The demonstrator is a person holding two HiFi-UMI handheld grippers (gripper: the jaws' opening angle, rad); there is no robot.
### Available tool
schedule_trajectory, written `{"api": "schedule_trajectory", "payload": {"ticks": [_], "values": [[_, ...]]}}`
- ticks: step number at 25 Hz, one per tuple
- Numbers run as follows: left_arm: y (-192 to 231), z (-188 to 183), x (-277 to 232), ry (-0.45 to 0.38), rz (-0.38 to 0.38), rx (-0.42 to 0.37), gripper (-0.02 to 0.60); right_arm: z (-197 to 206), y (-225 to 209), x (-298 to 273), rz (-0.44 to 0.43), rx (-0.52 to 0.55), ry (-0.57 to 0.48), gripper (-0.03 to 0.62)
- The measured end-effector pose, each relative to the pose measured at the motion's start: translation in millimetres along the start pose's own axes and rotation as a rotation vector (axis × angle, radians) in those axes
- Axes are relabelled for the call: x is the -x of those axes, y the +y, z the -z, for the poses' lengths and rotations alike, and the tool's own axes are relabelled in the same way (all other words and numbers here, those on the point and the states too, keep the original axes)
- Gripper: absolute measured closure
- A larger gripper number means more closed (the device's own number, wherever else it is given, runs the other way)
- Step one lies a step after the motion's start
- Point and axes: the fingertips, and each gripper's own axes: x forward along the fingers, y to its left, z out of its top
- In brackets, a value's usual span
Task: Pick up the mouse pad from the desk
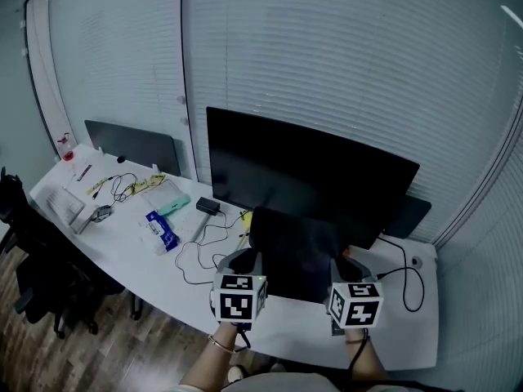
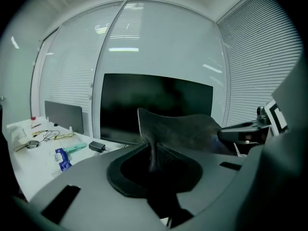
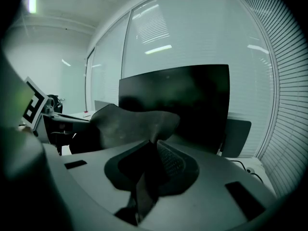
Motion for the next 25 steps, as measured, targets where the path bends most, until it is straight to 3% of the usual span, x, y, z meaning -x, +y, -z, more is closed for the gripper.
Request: {"api": "schedule_trajectory", "payload": {"ticks": [7,25], "values": [[-9.2,-26.9,2.2,-0.061,-0.007,-0.042,0.515,-26.5,-9.8,8.6,0.018,0.002,-0.064,0.528],[-20.3,-24.5,5.4,-0.055,0.007,-0.07,0.515,-18.5,-15.0,19.3,0.052,-0.036,-0.069,0.53]]}}
